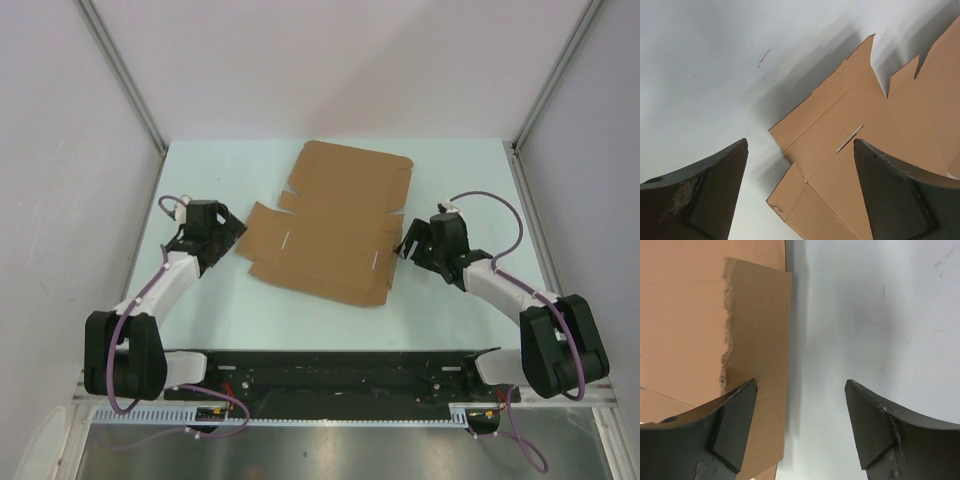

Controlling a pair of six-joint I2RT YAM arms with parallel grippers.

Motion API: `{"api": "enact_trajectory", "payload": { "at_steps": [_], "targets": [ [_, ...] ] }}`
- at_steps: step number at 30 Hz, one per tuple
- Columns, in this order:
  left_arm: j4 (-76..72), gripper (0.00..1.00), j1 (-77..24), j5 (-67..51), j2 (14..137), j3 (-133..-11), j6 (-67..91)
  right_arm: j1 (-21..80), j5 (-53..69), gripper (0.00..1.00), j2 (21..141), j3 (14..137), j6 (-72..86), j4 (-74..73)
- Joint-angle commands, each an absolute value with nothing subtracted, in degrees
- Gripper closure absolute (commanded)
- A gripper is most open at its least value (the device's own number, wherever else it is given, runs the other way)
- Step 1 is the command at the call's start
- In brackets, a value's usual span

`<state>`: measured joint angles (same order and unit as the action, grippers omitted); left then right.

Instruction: Fold the paper box

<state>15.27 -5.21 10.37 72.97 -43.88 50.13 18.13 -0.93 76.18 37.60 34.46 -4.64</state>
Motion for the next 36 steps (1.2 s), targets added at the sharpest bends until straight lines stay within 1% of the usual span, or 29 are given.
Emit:
{"api": "enact_trajectory", "payload": {
  "at_steps": [1,4,5,7,11,15,16,17,20,21,23,29,30,31,34,36],
  "targets": [
    [14.68,0.09,-4.66,11.87,71.37,-42.98,50.98,16.53,0.27,0.21,71.55,38.32,33.31,-5.26],
    [14.41,0.08,-4.66,11.6,70.75,-42.45,50.63,16.61,0.26,0.14,66.11,38.23,31.47,-6.06],
    [14.33,0.08,-4.66,11.51,70.75,-42.28,50.45,16.7,0.87,0.11,65.14,38.23,31.2,-6.15],
    [14.24,0.08,-4.66,10.29,71.01,-42.01,50.27,16.96,2.02,0.08,64.95,39.19,31.11,-7.28],
    [13.71,0.08,-4.75,7.3,70.49,-39.3,51.41,18.54,1.76,0.08,69.86,41.31,30.32,-9.31],
    [13.18,0.11,-4.83,5.1,67.42,-33.59,52.12,19.95,0.27,0.13,72.33,41.31,30.59,-9.14],
    [13.01,0.11,-4.83,4.84,66.8,-32.88,52.21,20.73,-1.74,0.14,71.99,41.31,30.32,-8.53],
    [13.27,0.12,-4.92,4.83,65.14,-32.18,52.21,24.22,-2.98,0.16,70.33,41.31,29.63,-8.0],
    [15.11,0.12,-4.92,6.32,62.15,-31.73,51.95,32.49,-10.62,0.16,68.12,44.55,22.96,-8.26],
    [15.64,0.12,-4.83,6.68,61.36,-32.34,51.77,37.74,-11.59,0.16,68.38,45.52,20.94,-8.44],
    [17.74,0.12,-4.83,7.81,59.16,-33.31,50.8,41.12,-12.65,0.14,69.95,48.67,15.13,-9.75],
    [23.9,0.12,-4.66,9.76,53.71,-34.98,50.97,52.1,-14.15,0.13,77.69,53.34,6.16,-10.64],
    [24.34,0.11,-4.66,9.23,53.18,-34.98,51.06,53.86,-15.72,0.12,80.39,53.96,4.85,-10.55],
    [24.87,0.11,-4.57,8.97,52.48,-34.89,51.24,57.71,-17.04,0.11,81.9,54.49,3.35,-10.46],
    [25.84,0.11,-4.66,7.82,50.81,-34.28,51.24,62.82,-21.51,0.1,89.09,57.12,0.0,-10.64],
    [25.93,0.11,-4.57,7.65,49.93,-33.58,51.24,64.33,-23.28,0.1,91.66,58.53,-2.89,-10.02]
  ]
}}
